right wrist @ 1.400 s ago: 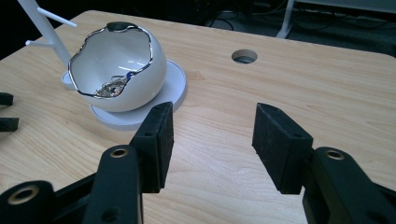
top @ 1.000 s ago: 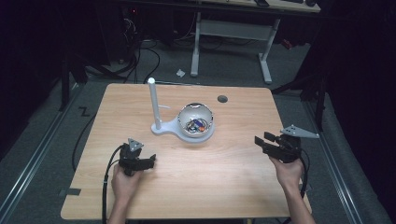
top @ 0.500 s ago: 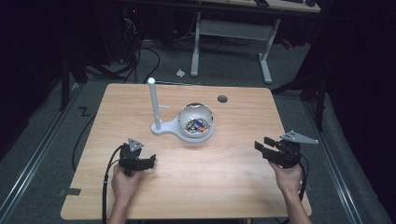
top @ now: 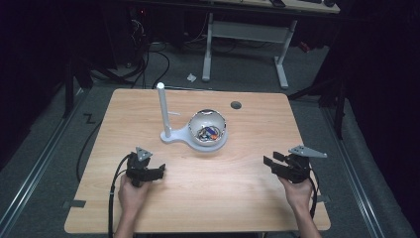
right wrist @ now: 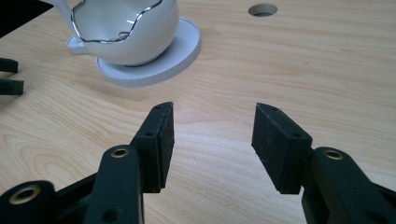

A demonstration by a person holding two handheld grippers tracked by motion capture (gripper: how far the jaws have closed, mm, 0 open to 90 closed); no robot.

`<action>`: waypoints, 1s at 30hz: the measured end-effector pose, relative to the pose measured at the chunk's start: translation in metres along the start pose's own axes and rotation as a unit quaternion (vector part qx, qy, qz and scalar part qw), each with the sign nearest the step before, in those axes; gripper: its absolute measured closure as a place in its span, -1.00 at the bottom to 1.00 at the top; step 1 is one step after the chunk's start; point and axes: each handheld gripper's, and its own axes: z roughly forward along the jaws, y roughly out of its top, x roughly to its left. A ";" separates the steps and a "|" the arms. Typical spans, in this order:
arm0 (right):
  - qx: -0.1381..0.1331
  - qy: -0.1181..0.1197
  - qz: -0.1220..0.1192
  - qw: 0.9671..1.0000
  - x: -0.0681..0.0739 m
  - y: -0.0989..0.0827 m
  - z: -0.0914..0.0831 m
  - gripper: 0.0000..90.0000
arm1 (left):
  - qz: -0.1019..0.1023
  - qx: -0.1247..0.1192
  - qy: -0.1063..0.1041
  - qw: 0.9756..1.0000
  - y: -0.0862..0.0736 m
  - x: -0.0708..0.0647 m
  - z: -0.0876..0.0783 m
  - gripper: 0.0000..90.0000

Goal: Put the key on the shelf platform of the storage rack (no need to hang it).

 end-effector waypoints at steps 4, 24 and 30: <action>0.003 0.002 0.005 1.000 -0.001 -0.005 0.005 0.09 | 0.000 0.000 0.000 1.000 0.000 0.000 0.000 -0.61; 0.038 0.005 0.024 0.999 -0.003 -0.031 0.037 0.06 | -0.005 -0.001 0.003 1.000 0.000 -0.001 0.000 -0.61; 0.044 0.002 0.021 0.999 -0.001 -0.035 0.044 0.06 | -0.005 -0.001 0.003 1.000 0.000 -0.001 0.000 -0.61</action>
